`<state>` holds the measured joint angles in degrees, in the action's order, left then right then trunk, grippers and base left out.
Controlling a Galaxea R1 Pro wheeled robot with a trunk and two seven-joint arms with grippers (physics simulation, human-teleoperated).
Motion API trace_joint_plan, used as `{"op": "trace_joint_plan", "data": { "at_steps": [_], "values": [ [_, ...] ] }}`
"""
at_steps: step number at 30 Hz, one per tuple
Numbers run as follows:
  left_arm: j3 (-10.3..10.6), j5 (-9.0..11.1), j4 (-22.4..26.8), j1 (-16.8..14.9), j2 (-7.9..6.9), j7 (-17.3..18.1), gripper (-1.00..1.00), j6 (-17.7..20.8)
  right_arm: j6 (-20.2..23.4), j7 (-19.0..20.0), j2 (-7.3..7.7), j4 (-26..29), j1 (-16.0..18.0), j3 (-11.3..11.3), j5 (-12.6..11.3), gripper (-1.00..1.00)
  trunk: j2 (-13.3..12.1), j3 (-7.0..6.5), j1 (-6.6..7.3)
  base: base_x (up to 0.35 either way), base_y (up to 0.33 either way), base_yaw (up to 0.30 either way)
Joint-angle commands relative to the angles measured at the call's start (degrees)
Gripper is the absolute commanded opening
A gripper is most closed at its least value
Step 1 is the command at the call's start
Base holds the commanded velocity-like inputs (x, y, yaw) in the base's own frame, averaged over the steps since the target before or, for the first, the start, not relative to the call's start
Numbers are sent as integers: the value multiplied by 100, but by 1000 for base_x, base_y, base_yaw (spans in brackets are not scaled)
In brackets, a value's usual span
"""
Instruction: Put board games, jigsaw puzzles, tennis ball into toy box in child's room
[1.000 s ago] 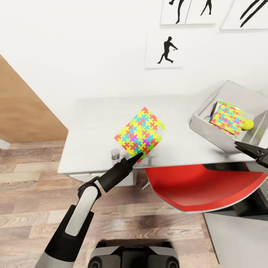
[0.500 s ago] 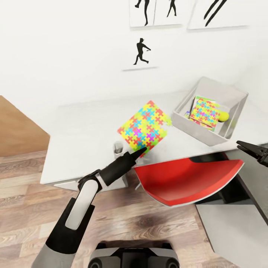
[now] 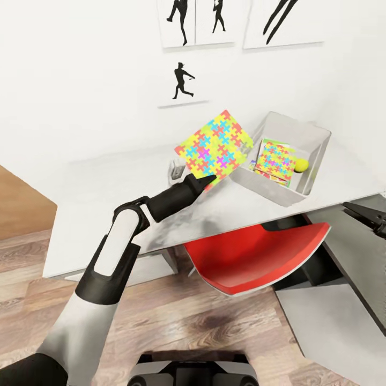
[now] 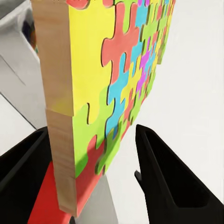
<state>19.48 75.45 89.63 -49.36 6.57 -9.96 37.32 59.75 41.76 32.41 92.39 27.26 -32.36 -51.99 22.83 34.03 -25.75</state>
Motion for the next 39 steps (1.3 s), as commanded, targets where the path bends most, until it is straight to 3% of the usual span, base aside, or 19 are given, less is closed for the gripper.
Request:
{"op": "trace_joint_plan", "data": {
  "at_steps": [1,3,4,8,12,22,28,33,35,39],
  "values": [
    [48,167,-25,-172,9,-260,-100,26,25,36,6,-1,7,-8,31,100,9,-1,-4,0,0,-148],
    [134,403,-149,-480,19,-614,-100,37,25,35,17,-1,7,-14,31,100,9,-18,-4,0,0,-147],
    [134,403,-149,-480,19,-614,-100,37,25,35,17,-1,7,-14,31,100,9,-26,-4,0,0,-147],
    [228,822,-478,-909,30,-1062,-100,46,25,35,37,-1,7,-65,31,100,9,-60,-4,0,0,-146],
    [266,991,-617,-1066,34,-1231,-100,42,25,34,46,-3,7,-142,30,100,9,-93,-4,0,0,-145],
    [303,1157,-1154,-1238,94,-1427,-100,42,25,29,54,-3,7,-223,35,100,9,-177,-4,0,0,-144],
    [305,1379,-2238,-1873,147,-1418,-100,96,25,26,55,-7,7,-233,39,100,9,-228,-4,0,0,-143],
    [328,1572,-2684,-2197,234,-1452,-100,82,25,26,55,-8,7,-231,40,100,9,-270,-4,0,0,-141],
    [524,1654,-2784,-2230,260,-1455,-100,3,25,25,55,-9,7,-229,40,100,9,-287,-4,0,0,-140],
    [679,1704,-2836,-2185,268,-1451,-100,-118,25,25,55,-10,7,-228,40,100,9,-320,-4,0,0,-139]
  ]
}}
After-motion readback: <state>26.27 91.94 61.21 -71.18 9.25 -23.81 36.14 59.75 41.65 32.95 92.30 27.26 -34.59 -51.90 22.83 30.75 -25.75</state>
